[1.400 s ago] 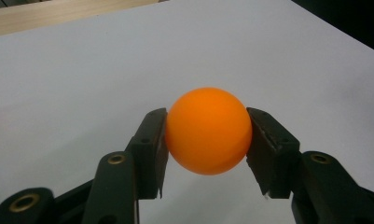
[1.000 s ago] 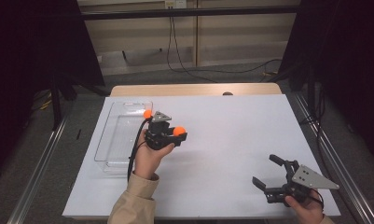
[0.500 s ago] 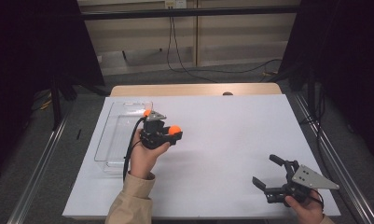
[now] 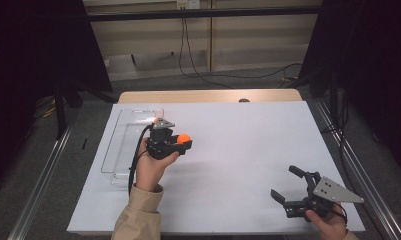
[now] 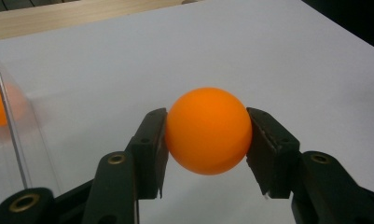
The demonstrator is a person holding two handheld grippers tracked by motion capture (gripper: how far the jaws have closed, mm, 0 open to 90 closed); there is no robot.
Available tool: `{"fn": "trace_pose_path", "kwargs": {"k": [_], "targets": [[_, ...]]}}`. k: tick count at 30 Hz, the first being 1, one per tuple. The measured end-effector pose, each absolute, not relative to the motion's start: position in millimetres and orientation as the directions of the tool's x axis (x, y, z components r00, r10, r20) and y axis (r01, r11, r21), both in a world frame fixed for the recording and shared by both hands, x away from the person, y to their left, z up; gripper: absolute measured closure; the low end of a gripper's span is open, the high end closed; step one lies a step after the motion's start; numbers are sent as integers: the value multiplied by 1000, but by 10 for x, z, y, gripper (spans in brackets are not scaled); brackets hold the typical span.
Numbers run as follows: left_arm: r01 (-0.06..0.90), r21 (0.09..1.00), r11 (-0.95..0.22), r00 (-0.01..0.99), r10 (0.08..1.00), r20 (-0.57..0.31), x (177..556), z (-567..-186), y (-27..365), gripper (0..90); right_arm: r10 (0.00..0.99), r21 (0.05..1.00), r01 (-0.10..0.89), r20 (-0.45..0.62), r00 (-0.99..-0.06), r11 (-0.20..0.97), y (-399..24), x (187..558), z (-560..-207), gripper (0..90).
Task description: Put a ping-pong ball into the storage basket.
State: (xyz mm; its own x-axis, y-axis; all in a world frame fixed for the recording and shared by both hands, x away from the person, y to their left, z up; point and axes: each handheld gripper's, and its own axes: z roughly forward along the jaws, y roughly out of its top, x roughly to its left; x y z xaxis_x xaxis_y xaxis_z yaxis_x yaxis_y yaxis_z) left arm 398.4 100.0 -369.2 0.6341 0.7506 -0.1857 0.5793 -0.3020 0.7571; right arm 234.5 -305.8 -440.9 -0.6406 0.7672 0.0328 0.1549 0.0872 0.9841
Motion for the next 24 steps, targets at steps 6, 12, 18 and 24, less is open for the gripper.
{"fn": "trace_pose_path", "kwargs": {"k": [6,12,18,24], "targets": [[582,756,-300,628,756,-183,3984,-3676,1038,509,767,984,155,33,-641,87,-3057,2344,-4409,24],[585,755,-296,619,765,-179,3992,-3669,1089,509,766,984,156,33,-642,88,-3057,2343,-4408,24],[585,755,-298,610,775,-166,3987,-3652,1123,509,767,984,155,32,-641,88,-3059,2343,-4408,24],[587,757,-288,607,775,-176,3985,-3636,1162,509,766,984,155,32,-642,89,-3058,2342,-4407,24]]}}
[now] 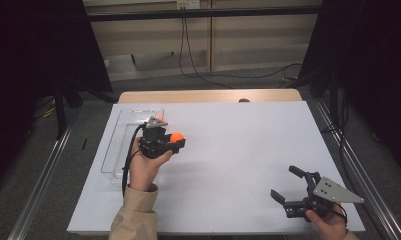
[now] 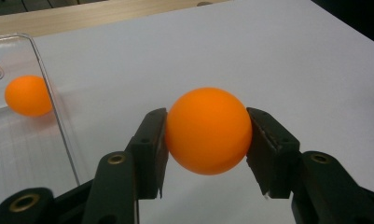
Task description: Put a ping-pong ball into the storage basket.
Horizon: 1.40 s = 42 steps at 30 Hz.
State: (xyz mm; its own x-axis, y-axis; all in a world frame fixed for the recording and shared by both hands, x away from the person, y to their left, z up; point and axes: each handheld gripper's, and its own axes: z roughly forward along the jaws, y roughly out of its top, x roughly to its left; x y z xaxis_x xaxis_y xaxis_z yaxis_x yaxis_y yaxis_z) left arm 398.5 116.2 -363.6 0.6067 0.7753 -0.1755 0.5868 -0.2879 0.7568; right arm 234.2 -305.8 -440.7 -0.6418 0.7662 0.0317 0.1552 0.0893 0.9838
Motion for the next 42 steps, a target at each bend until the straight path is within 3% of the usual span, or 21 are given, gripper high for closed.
{"fn": "trace_pose_path", "kwargs": {"k": [42], "targets": [[597,764,-245,562,808,-180,3979,-3560,1430,509,765,984,152,28,-644,92,-3057,2341,-4406,24]]}}
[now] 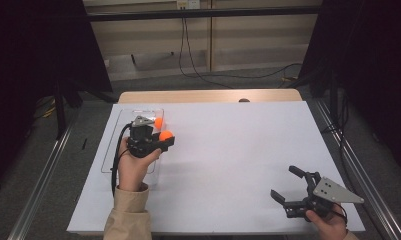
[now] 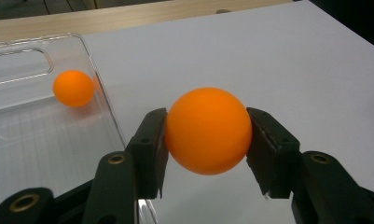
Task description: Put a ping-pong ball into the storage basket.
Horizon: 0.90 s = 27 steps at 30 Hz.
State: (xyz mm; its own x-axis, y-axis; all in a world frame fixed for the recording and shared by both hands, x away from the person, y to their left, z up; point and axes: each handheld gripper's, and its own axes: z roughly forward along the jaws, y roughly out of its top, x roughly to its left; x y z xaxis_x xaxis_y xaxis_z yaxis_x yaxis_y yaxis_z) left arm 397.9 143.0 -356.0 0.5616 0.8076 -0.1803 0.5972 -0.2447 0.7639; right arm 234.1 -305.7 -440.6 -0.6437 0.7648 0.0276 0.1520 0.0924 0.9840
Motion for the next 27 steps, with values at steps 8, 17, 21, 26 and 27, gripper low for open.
{"fn": "trace_pose_path", "kwargs": {"k": [8,17,21,26,27], "targets": [[600,765,-234,552,813,-185,3975,-3550,1487,509,765,984,151,26,-644,93,-3056,2340,-4405,24],[599,768,-225,543,819,-184,3974,-3543,1537,509,766,984,152,27,-643,93,-3057,2340,-4405,24],[600,769,-222,540,821,-185,3975,-3541,1558,509,765,984,151,27,-643,93,-3056,2341,-4406,25],[601,769,-218,535,824,-186,3973,-3538,1581,509,766,984,152,27,-643,93,-3058,2340,-4406,24],[602,768,-219,536,824,-185,3973,-3537,1583,509,765,984,152,27,-643,93,-3057,2340,-4406,25]]}}
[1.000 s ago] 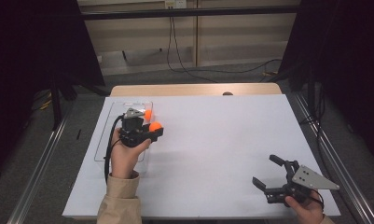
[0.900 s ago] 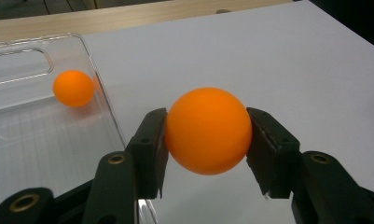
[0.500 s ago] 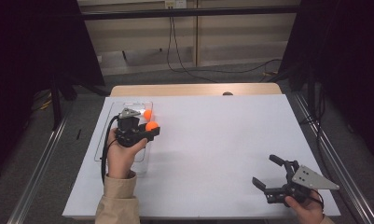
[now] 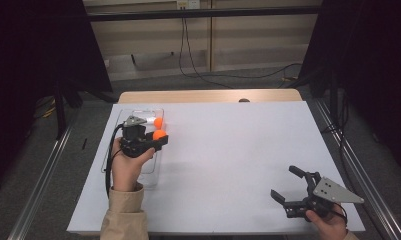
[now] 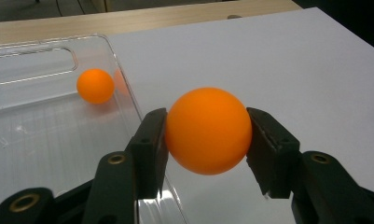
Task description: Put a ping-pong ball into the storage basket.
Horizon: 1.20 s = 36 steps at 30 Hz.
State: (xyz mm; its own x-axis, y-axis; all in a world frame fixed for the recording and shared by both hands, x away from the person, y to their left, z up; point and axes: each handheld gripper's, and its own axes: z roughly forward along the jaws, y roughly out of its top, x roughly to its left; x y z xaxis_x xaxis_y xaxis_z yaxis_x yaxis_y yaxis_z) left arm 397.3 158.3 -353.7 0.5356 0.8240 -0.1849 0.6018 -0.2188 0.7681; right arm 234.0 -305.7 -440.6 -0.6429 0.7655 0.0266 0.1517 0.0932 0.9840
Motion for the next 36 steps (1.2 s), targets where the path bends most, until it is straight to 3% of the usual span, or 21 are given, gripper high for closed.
{"fn": "trace_pose_path", "kwargs": {"k": [36], "targets": [[602,773,-201,502,848,-171,3983,-3562,1720,509,766,985,148,24,-643,93,-3058,2336,-4403,26]]}}
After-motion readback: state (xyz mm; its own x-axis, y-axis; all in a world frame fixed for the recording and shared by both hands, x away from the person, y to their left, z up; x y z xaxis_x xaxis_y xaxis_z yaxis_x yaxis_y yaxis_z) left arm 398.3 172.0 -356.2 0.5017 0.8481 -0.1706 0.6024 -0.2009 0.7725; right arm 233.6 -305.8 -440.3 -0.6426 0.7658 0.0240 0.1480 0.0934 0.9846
